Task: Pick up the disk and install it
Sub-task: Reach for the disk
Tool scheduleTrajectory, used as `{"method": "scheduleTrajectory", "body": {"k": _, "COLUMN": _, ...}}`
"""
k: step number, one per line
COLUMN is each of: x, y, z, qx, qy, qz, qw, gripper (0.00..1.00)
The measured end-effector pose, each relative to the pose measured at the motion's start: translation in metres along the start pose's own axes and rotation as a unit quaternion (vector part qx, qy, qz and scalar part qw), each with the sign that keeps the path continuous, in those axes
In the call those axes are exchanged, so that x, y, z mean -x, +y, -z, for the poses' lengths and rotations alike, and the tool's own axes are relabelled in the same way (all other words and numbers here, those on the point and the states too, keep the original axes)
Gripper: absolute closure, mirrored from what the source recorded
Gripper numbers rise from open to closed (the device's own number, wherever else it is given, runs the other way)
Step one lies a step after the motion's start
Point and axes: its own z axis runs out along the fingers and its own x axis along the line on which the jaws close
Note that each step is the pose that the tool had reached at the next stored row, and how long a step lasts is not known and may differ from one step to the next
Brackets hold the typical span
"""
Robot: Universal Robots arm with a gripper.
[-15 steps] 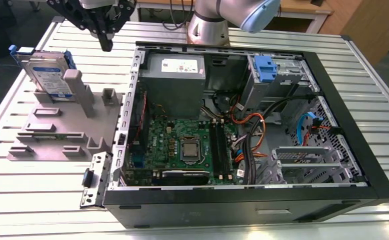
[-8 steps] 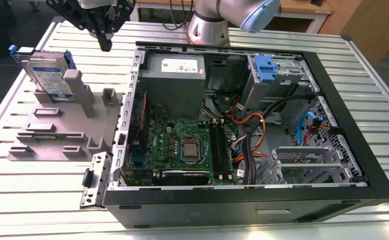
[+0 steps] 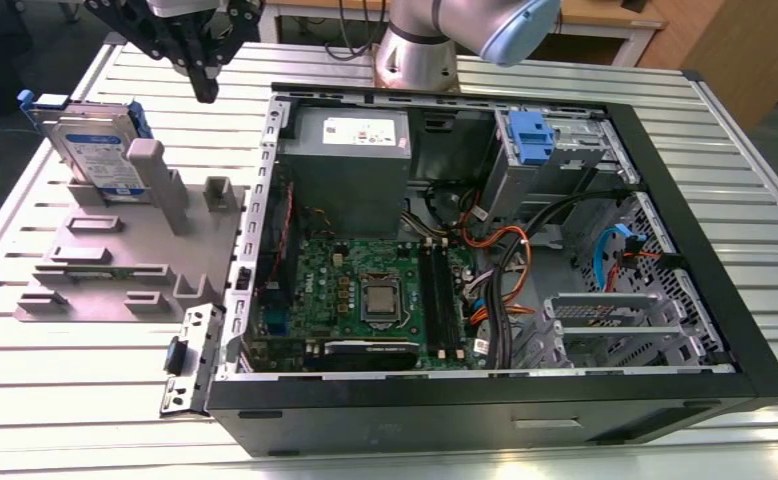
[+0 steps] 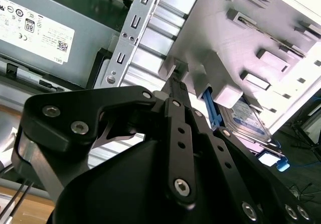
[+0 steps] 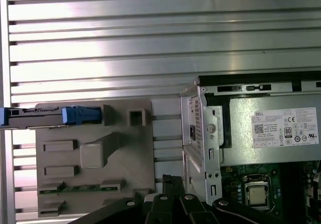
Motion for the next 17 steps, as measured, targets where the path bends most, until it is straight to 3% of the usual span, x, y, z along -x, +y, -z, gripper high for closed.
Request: {"method": "scheduleTrajectory", "body": {"k": 17, "x": -0.0157, "y": -0.0011, "z": 0.0002, "qx": 0.0, "qy": 0.0, "qz": 0.0, "qw": 1.0, "gripper": 0.89}}
